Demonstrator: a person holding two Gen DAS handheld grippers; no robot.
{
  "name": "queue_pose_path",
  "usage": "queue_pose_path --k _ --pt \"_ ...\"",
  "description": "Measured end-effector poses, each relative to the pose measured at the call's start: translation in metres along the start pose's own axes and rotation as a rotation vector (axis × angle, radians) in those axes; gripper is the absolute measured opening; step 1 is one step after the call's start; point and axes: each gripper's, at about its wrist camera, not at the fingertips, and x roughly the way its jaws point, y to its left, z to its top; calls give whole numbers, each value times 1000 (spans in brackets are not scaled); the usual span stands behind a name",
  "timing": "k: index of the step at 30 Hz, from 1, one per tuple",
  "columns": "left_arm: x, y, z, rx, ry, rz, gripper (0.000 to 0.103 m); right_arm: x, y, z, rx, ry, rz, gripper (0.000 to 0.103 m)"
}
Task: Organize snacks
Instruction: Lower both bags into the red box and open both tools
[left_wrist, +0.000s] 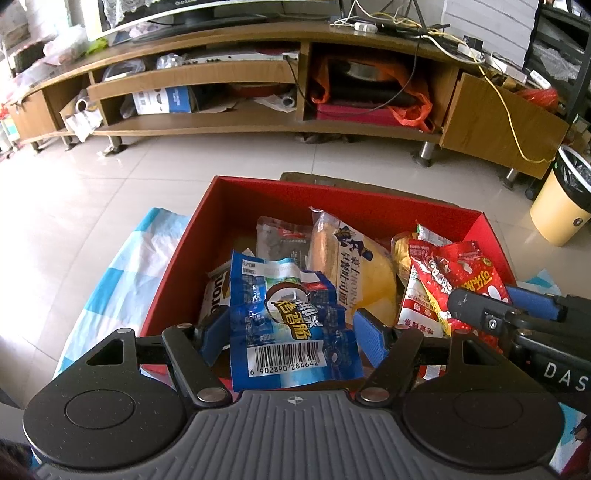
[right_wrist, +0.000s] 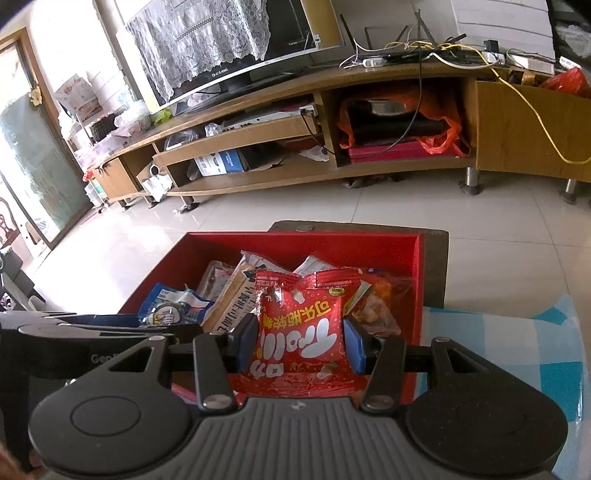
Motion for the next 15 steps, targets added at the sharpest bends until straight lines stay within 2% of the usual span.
queue_pose_path --k 11,15 --pt "7 -2 0 9 9 19 78 10 5 7 -56 0 -50 51" --pt "6 -3 -1 12 3 30 82 13 8 9 -82 -12 -76 54"
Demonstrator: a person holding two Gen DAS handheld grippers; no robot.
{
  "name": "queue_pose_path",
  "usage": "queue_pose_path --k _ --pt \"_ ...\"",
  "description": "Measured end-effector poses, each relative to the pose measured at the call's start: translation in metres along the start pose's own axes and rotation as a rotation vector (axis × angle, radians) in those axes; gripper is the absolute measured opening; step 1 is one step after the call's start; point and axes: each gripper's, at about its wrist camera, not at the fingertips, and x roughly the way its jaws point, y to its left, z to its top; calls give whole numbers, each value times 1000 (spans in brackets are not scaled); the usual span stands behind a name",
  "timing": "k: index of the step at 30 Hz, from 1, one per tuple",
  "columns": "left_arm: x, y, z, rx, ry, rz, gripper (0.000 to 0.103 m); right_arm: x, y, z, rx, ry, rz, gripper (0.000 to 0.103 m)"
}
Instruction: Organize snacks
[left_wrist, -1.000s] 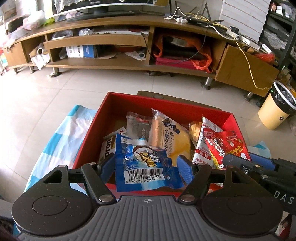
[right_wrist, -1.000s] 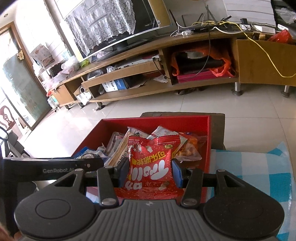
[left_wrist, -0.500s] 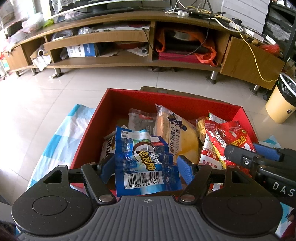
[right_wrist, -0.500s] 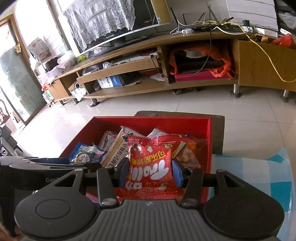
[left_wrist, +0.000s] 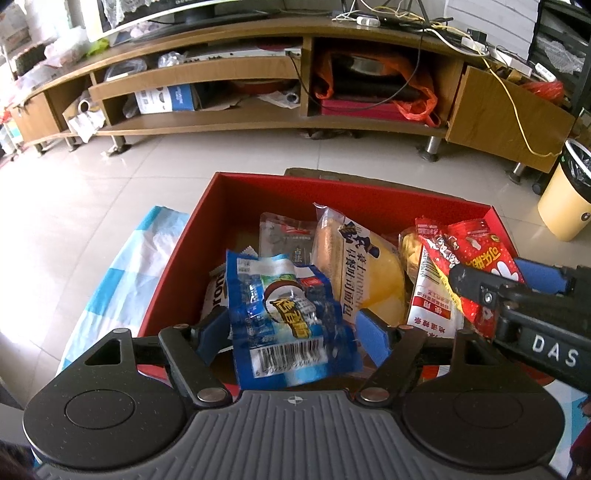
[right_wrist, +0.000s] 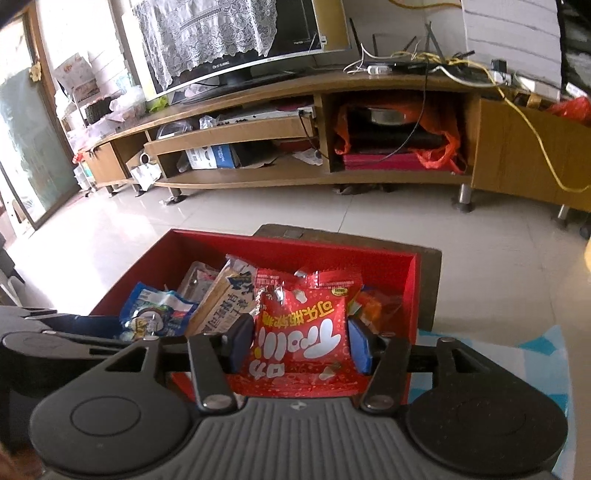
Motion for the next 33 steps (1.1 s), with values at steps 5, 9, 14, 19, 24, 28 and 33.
queue_pose_path --k 5,9,14,19,24,28,33 --pt "-8 -1 1 7 -24 9 86 -3 -4 5 15 -12 9 57" --pt "-16 3 2 -7 -34 1 87 -20 -3 12 28 -50 31 62" --pt "-29 9 -1 -31 -44 -7 87 -43 5 13 30 -81 37 65" --pt "-46 15 -9 -39 -61 2 89 -60 11 6 20 -87 15 65" --pt "-57 21 -19 -59 -61 -1 90 -66 5 -5 41 -54 -5 66" --pt "-63 20 -27 -62 -53 -13 92 -73 6 -16 39 -37 -15 66" --pt "-73 17 -39 -55 -61 -22 96 -90 4 -31 61 -31 -29 66"
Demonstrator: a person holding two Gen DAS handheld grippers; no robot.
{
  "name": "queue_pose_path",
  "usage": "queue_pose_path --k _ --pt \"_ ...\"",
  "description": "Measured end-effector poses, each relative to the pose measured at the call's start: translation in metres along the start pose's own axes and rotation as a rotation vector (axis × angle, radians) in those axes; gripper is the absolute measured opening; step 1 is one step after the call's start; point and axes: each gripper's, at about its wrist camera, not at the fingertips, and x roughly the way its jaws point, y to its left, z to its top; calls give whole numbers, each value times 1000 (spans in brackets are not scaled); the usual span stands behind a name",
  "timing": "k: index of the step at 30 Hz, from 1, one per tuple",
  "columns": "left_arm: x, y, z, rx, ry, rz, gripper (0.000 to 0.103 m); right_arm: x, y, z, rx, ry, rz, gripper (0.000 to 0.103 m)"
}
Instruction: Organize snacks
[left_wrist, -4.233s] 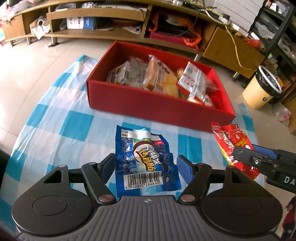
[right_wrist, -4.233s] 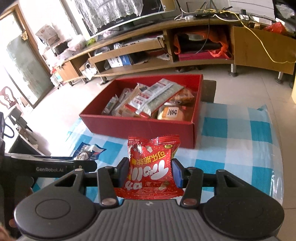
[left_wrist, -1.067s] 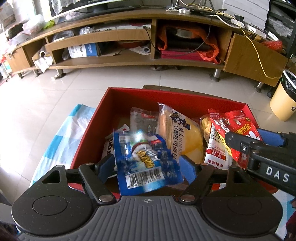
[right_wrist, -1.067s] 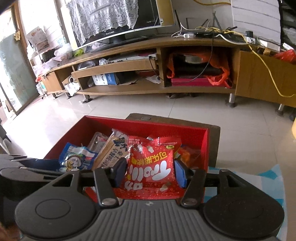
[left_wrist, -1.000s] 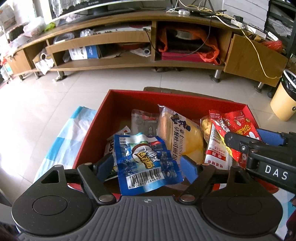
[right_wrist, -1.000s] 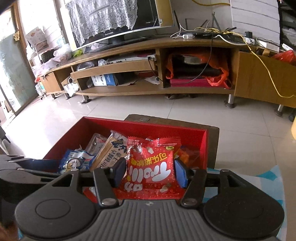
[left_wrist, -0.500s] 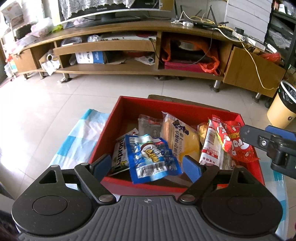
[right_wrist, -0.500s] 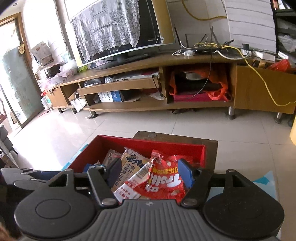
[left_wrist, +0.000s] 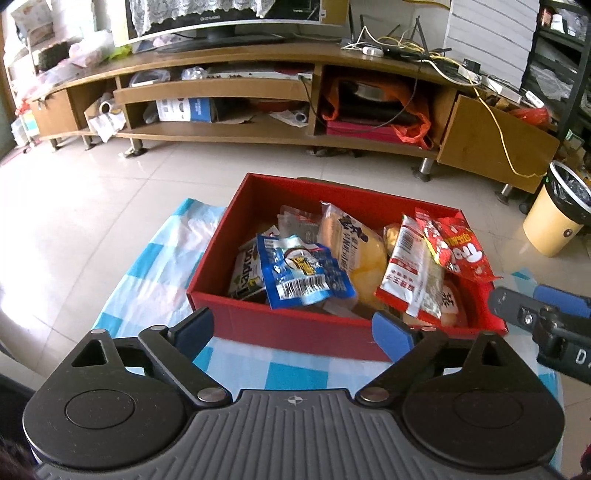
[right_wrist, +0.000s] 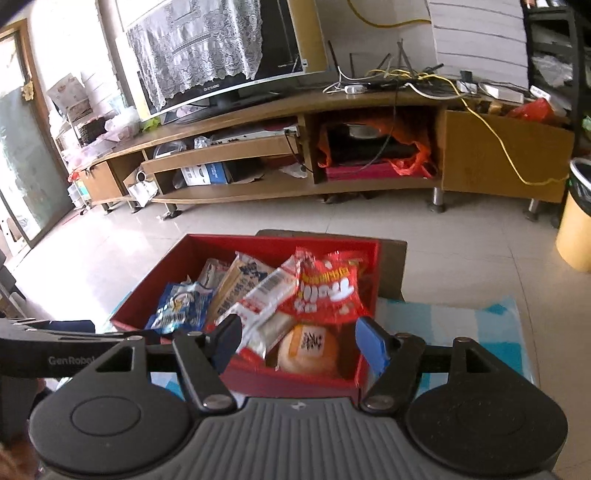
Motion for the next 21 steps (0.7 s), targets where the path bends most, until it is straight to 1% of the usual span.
queue_pose_path --k 10,21 --pt "-12 -2 -21 1 9 -6 96 -17 -4 -26 36 34 -26 66" --pt "-26 0 -45 6 29 -15 96 -40 -3 -42 64 22 -24 67"
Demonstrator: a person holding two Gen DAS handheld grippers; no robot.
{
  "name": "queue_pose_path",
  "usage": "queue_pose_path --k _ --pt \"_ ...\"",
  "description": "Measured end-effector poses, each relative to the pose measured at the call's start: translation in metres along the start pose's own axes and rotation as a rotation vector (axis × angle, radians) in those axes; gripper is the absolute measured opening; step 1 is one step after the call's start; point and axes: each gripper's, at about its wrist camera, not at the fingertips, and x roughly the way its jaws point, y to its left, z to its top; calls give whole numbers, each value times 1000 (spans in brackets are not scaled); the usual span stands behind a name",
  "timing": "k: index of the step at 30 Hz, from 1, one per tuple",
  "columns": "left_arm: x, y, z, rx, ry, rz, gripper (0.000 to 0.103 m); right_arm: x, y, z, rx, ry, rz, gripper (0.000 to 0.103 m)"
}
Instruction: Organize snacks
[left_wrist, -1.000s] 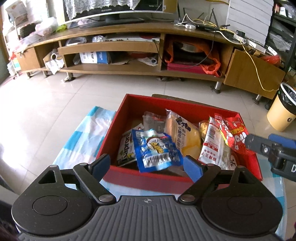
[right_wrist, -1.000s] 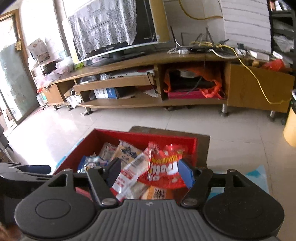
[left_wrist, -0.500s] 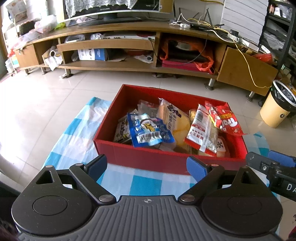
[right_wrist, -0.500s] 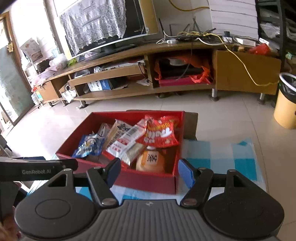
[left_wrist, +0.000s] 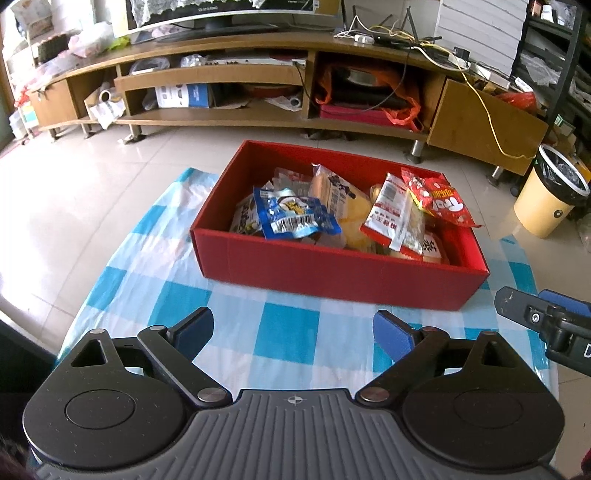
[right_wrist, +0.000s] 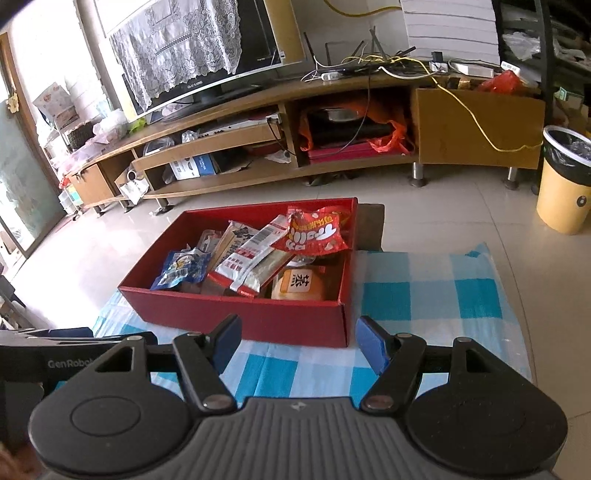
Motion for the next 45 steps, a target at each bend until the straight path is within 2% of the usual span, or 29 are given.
queue_pose_path --k 16,31,45 --pt "-22 -3 -29 1 7 -15 96 -10 8 -35 5 51 -11 67" --pt "-39 -16 -57 56 5 -26 96 -38 10 -56 46 33 2 67" --pt "-49 -14 -69 53 0 -33 96 -52 13 -68 51 38 18 67"
